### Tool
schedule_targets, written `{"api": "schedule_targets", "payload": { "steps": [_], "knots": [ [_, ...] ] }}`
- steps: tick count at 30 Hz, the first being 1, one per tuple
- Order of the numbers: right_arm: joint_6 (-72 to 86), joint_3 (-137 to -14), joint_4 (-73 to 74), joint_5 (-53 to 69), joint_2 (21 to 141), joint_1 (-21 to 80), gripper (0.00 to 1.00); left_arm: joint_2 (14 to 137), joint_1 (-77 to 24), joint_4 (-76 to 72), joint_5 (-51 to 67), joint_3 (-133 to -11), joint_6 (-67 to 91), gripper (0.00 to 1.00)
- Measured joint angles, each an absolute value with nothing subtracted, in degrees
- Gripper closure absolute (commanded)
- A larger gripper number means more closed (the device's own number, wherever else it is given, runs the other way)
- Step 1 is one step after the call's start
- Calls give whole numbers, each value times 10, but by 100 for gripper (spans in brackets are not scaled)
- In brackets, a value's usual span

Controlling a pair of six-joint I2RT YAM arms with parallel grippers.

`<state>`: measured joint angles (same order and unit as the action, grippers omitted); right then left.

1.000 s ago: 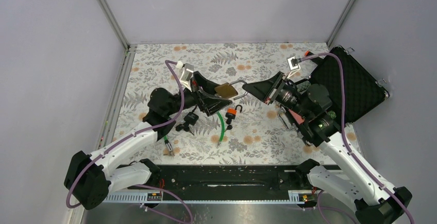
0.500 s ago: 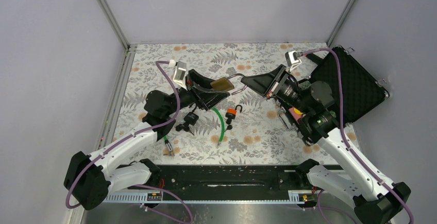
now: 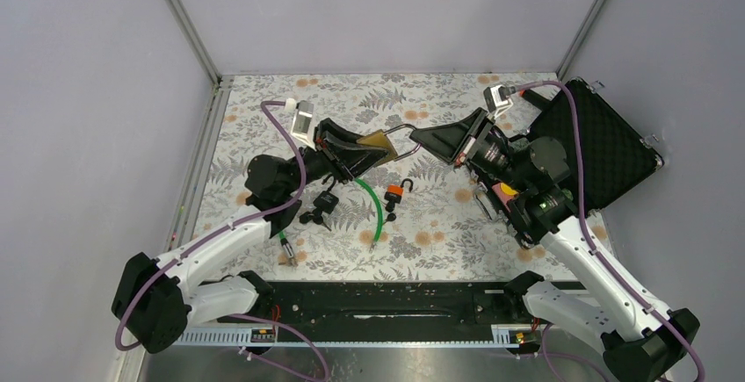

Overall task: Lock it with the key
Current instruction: Lock the lock.

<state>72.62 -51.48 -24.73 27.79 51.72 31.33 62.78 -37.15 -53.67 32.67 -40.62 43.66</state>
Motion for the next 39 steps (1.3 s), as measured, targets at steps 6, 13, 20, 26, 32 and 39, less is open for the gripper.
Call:
{"api": "schedule_targets", "payload": {
  "steps": [6, 13, 20, 26, 32, 39],
  "knots": [
    [717, -517, -244, 279, 517, 311, 99, 631, -371, -553, 334, -410, 457, 100],
    [564, -552, -126, 294, 514, 311, 31, 613, -355, -470, 348, -413, 470, 100],
    [409, -581, 6, 324, 513, 311, 21, 575, -336, -224, 358, -475, 418, 100],
    [366, -581, 45, 327, 523, 310, 23, 565, -331, -120, 382, -528, 395, 100],
    [342, -581, 56, 326, 537, 310, 29, 568, -329, -98, 422, -534, 397, 100],
    [325, -591, 53, 347, 537, 310, 77, 594, -329, -100, 468, -549, 422, 100]
  ]
}}
